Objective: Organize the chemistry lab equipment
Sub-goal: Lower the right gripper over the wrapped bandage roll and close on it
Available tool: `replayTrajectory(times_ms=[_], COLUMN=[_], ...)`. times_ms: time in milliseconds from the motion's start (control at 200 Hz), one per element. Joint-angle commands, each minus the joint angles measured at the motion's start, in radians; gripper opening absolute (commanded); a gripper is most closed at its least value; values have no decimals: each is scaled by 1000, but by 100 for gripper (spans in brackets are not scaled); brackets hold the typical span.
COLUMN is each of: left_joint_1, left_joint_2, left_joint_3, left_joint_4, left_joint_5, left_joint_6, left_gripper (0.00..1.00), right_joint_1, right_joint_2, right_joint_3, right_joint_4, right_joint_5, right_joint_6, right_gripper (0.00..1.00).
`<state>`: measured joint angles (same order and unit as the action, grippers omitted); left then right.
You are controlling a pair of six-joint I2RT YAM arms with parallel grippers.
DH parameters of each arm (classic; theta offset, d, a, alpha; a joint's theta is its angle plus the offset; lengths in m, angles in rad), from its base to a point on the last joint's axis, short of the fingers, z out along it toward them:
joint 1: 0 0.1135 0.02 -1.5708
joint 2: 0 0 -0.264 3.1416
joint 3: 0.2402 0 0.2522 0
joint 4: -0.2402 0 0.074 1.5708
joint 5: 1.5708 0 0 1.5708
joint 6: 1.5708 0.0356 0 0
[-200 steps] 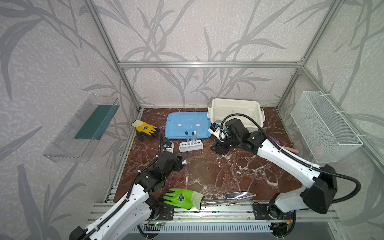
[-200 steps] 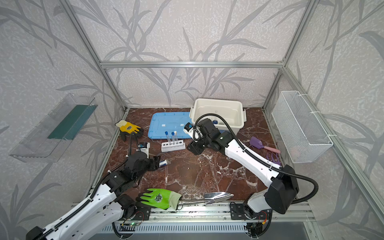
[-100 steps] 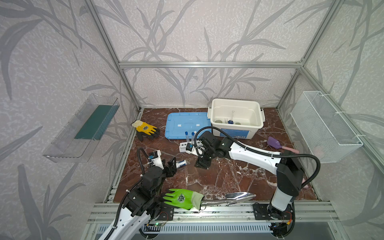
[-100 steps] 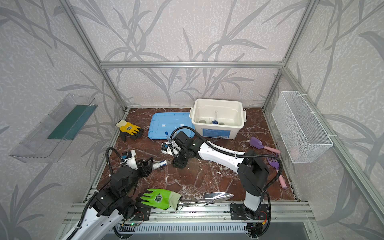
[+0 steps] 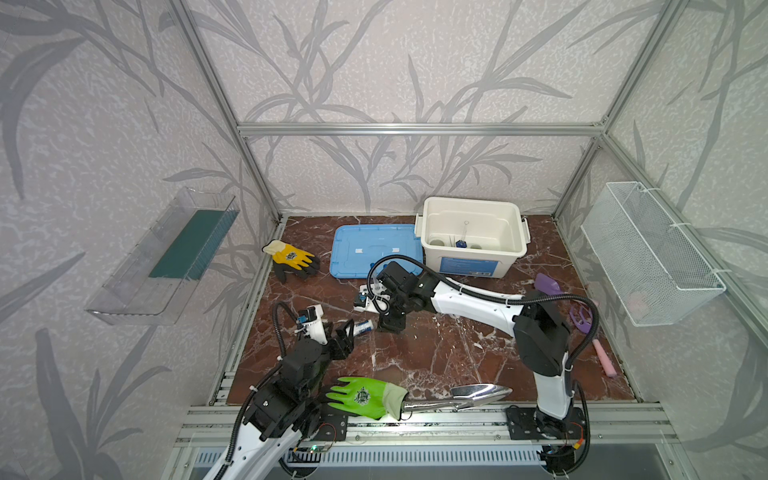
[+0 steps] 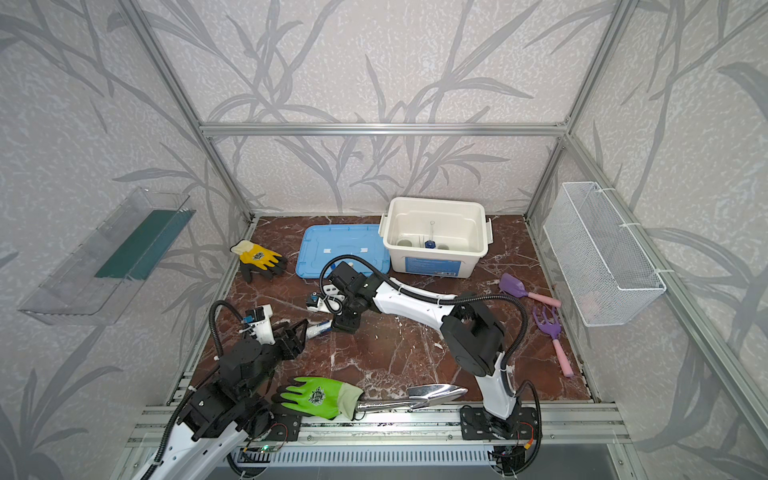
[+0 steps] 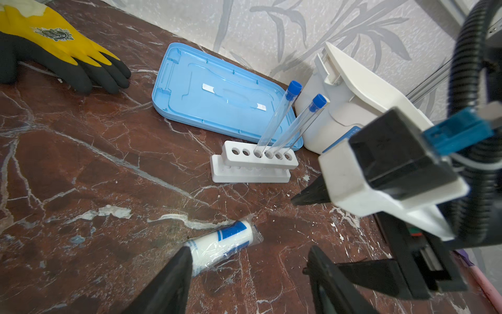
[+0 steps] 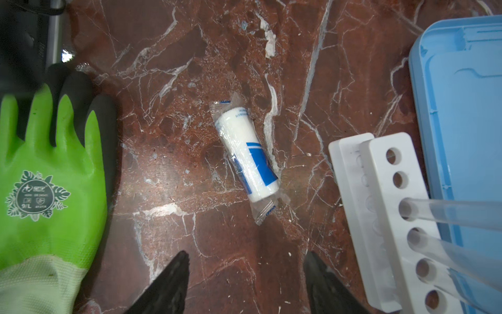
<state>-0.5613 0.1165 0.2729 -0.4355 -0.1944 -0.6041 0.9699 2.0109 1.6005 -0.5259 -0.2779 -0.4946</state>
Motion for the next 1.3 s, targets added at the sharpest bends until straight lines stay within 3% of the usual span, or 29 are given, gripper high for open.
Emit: replayTrajectory(times_ms=[0,605,1295], left_joint_1=[0,1,1], left_joint_2=[-48,-59,-40], left_joint_3=[-13,-25,-31], left_joint_4=[-57,-74,-65], left_joint_5=[-36,-52,-37], left_joint_6=[-28,-36,-41], left_gripper=[68,68,68], right_joint_1=[5,5,5], right_joint_2=[32,194,319], right_joint_3=[56,177,248], right_joint_4=[-19,-48,-12], right_joint_5=[-31,-138,-162], right_joint_6=[-61,-152,-133], right_gripper=[67,67,65])
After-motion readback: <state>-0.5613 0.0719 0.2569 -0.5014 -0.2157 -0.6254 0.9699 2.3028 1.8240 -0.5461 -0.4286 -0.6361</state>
